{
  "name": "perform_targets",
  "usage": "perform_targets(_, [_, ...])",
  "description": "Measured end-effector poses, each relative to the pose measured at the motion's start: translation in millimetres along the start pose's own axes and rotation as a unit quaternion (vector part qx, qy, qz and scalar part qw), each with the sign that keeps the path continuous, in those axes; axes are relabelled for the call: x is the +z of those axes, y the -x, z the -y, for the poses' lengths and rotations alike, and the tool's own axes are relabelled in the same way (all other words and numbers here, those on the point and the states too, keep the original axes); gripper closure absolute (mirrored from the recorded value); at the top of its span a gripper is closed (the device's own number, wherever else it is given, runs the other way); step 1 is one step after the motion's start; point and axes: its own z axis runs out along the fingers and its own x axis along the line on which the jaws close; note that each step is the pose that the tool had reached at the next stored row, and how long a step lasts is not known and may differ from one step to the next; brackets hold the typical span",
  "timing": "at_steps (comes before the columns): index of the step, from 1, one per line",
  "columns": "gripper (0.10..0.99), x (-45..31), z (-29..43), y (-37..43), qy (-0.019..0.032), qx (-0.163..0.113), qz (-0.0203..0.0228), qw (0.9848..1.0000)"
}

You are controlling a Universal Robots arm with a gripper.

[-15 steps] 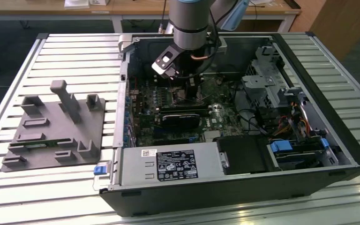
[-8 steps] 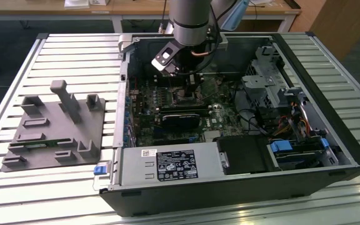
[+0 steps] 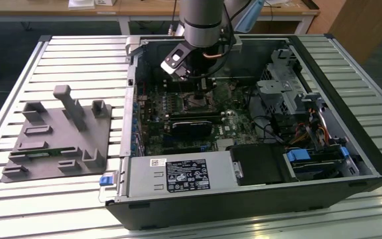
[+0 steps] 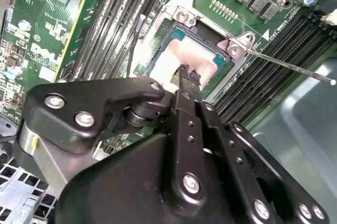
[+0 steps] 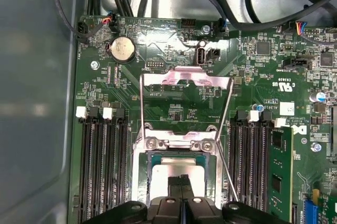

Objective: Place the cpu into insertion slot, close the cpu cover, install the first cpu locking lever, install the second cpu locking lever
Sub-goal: 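Place the cpu into insertion slot, then close the cpu cover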

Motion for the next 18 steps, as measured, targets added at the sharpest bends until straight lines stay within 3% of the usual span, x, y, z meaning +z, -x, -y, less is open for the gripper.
perform_targets(18, [0.980,-8.0,-0.3,0.2,-0.0001,0.000,-0.0002,1.0000])
